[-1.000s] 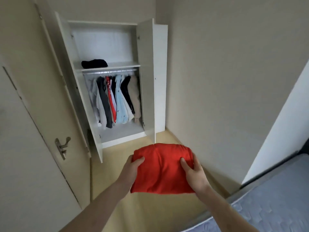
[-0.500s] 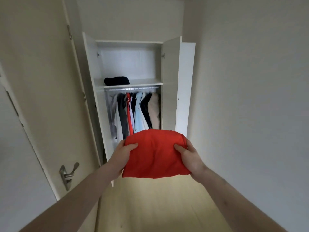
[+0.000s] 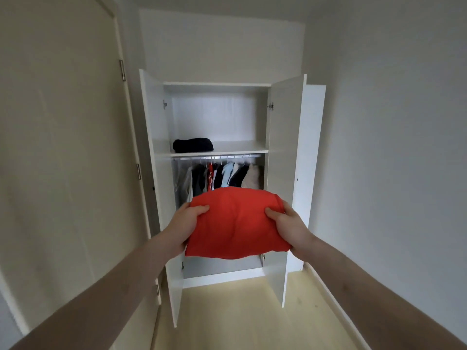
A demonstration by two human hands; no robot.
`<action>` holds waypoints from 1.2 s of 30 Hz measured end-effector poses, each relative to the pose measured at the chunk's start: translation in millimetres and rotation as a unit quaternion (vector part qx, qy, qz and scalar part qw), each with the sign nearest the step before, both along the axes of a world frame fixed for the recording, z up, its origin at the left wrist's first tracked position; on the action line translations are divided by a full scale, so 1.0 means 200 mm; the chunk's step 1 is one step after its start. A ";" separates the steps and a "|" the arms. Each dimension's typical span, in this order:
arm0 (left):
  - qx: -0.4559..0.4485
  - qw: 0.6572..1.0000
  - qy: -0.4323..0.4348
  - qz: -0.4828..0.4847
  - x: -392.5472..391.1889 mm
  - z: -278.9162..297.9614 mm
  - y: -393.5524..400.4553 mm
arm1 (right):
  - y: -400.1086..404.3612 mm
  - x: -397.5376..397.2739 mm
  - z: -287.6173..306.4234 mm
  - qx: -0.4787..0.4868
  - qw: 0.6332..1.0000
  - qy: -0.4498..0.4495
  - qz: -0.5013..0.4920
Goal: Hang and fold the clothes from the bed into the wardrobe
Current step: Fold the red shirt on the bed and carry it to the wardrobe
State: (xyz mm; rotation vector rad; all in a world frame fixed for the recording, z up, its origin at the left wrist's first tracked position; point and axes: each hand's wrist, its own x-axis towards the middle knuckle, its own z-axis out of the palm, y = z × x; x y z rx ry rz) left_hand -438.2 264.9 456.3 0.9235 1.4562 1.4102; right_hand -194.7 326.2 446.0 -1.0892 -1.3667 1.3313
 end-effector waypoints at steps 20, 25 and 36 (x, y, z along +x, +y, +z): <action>0.019 0.998 0.004 -0.055 -0.72 0.12 1.79 | 1.69 -0.69 0.10 0.027 0.999 0.017 -0.036; 0.028 0.999 -0.004 -0.038 -0.75 0.12 2.22 | 2.16 -0.74 0.09 0.034 0.999 0.018 -0.035; 0.028 0.999 -0.016 -0.002 -0.78 0.19 3.15 | 3.27 -0.80 0.20 0.033 0.999 0.006 0.007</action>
